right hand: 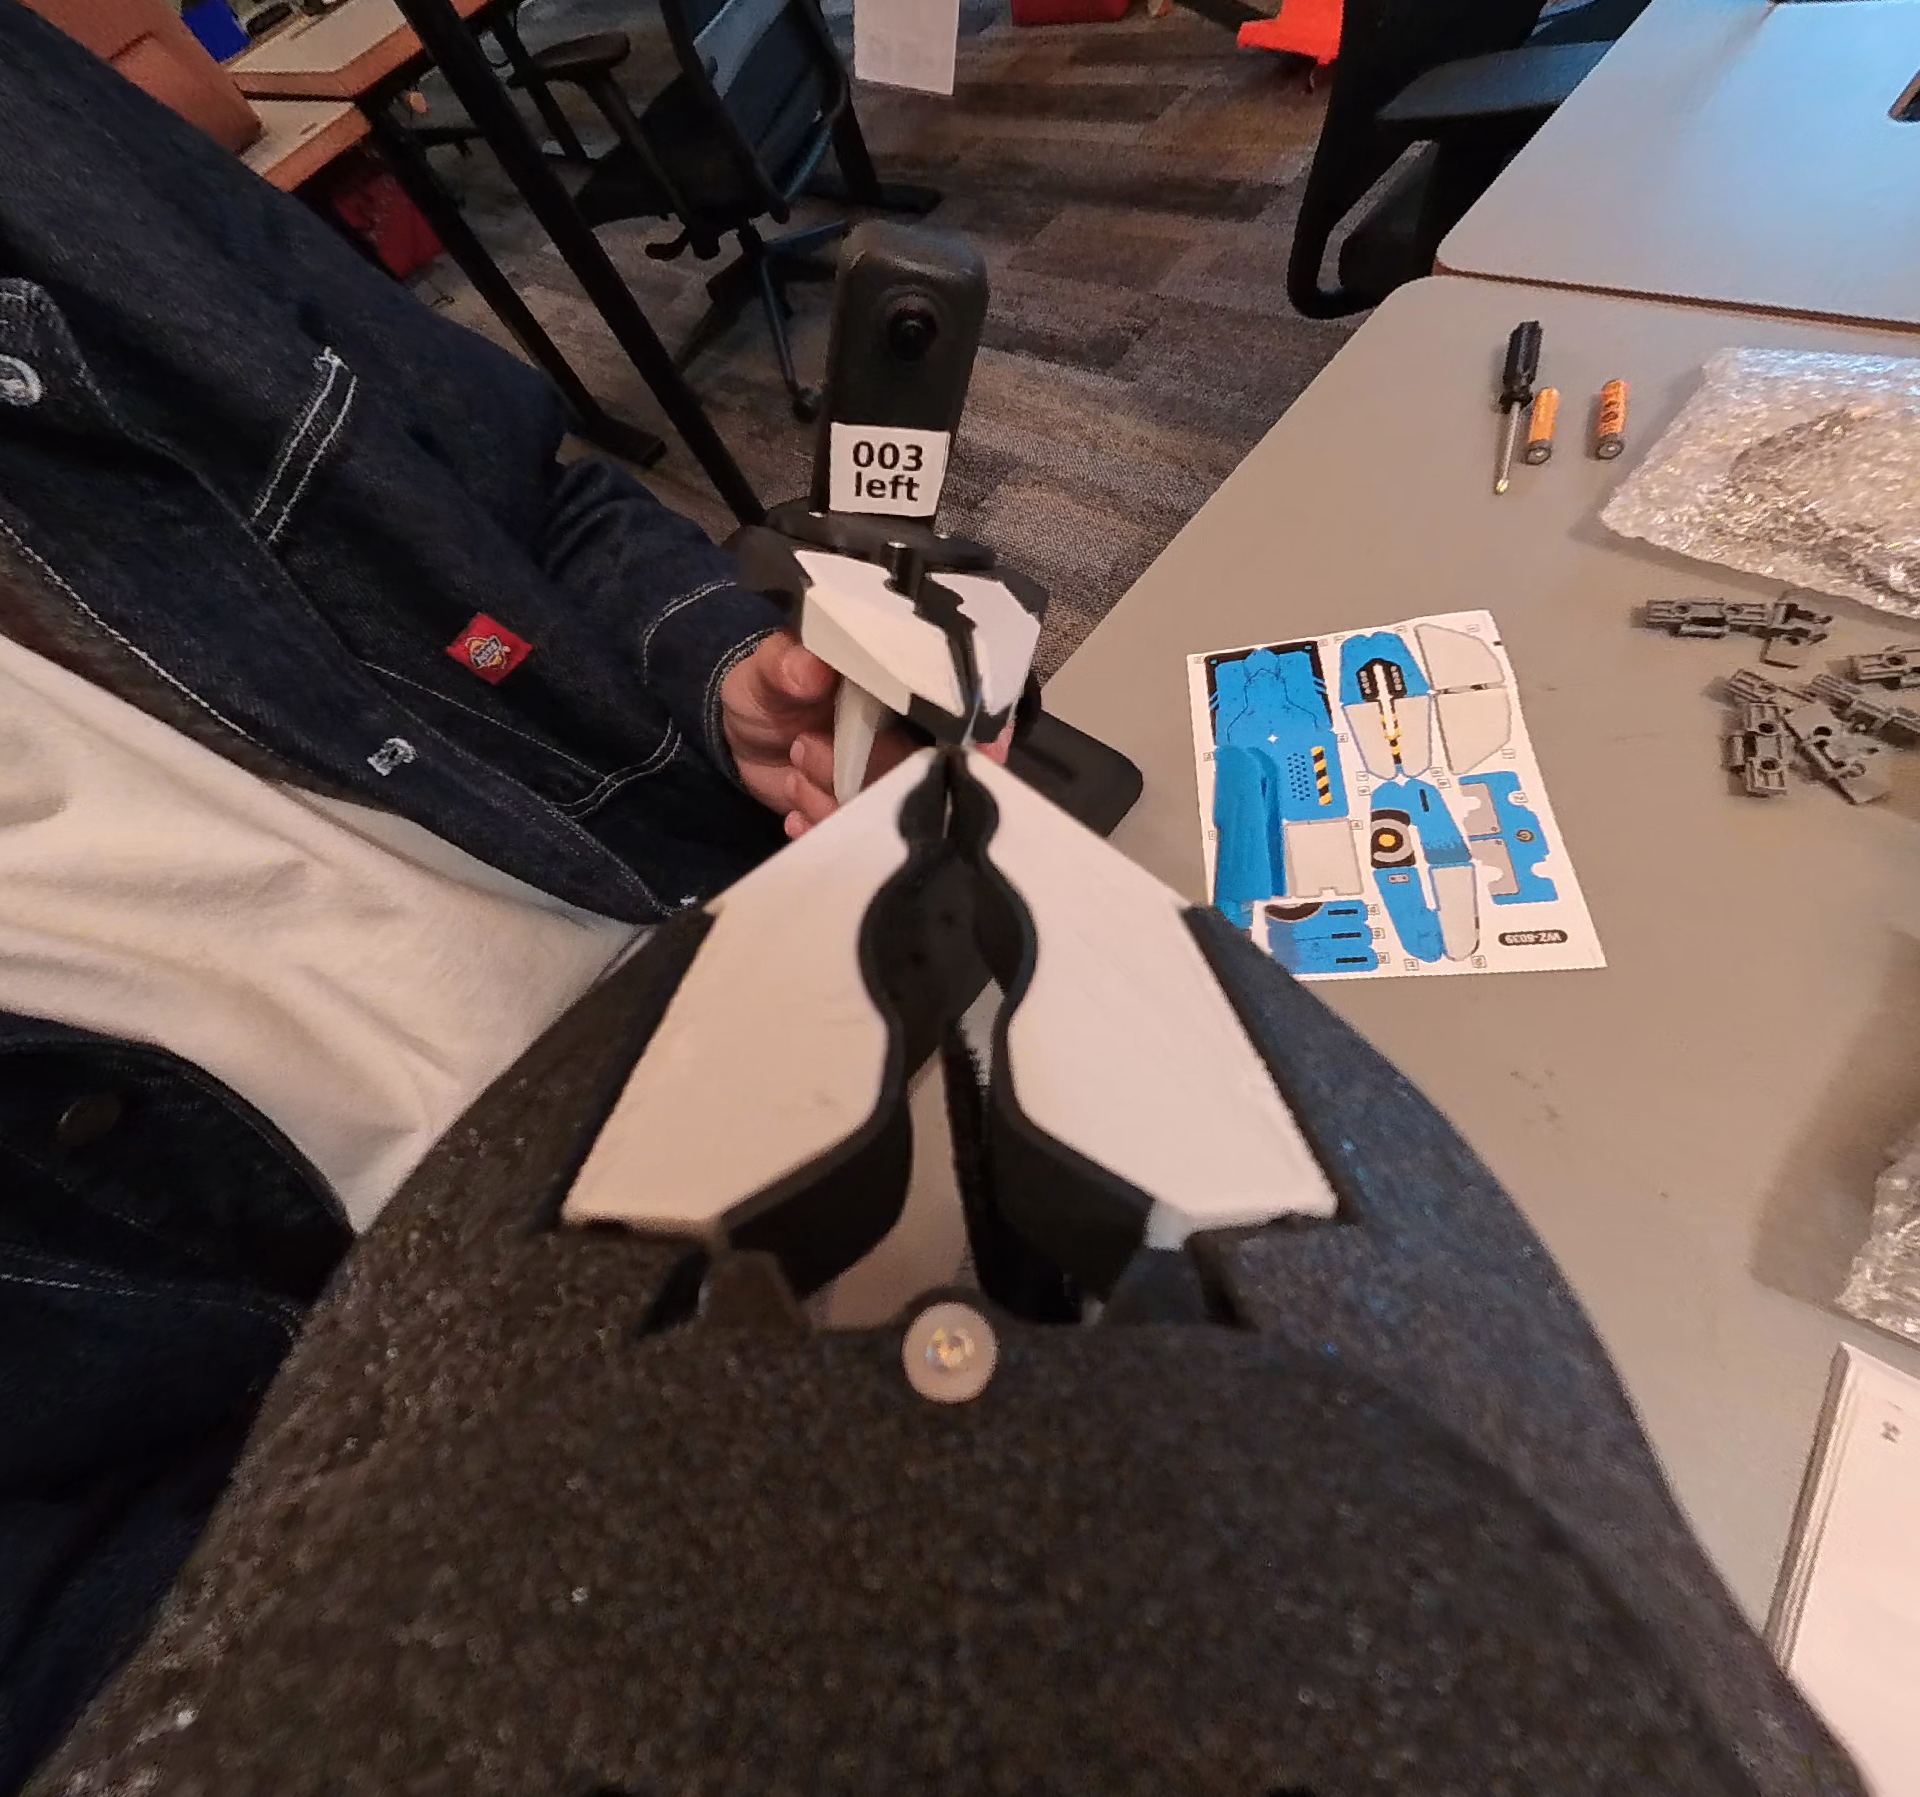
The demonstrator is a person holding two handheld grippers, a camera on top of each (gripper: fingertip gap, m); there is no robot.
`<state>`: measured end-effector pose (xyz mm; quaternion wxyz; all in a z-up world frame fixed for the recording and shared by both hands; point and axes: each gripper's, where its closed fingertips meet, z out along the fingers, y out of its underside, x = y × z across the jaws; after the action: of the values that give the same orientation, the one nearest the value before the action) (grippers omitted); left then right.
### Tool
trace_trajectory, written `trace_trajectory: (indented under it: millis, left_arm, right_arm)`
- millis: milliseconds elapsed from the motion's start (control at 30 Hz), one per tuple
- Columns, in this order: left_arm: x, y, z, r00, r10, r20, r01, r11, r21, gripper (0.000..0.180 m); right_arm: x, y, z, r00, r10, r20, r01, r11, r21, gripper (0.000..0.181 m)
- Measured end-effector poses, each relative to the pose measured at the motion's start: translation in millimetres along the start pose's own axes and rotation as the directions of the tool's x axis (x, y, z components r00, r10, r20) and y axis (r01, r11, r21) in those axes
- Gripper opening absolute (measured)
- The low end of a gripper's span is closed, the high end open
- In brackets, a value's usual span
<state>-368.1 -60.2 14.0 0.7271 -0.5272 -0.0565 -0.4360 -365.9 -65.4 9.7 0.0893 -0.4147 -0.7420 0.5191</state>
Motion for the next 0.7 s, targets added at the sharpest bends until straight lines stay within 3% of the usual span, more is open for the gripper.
trace_trajectory:
  millis: [267,367,700]
  left_arm:
    - [-1.9,0.4,-2.0,1.000,-0.003,0.003,0.003,1.000,-0.005,0.000]
    - [-1.1,1.3,-2.0,1.000,-0.001,0.001,0.001,1.000,-0.009,0.000]
    - [-1.3,2.5,-2.3,1.000,-0.006,0.007,0.006,1.000,-0.012,0.000]
  right_arm:
    - [6.4,5.5,2.1,0.999,0.010,-0.043,-0.011,0.999,-0.031,0.009]
    - [5.2,6.7,2.6,0.999,0.003,-0.037,-0.004,0.999,-0.038,0.000]
    - [4.2,8.5,3.6,0.999,-0.003,-0.040,0.001,0.999,-0.050,0.002]
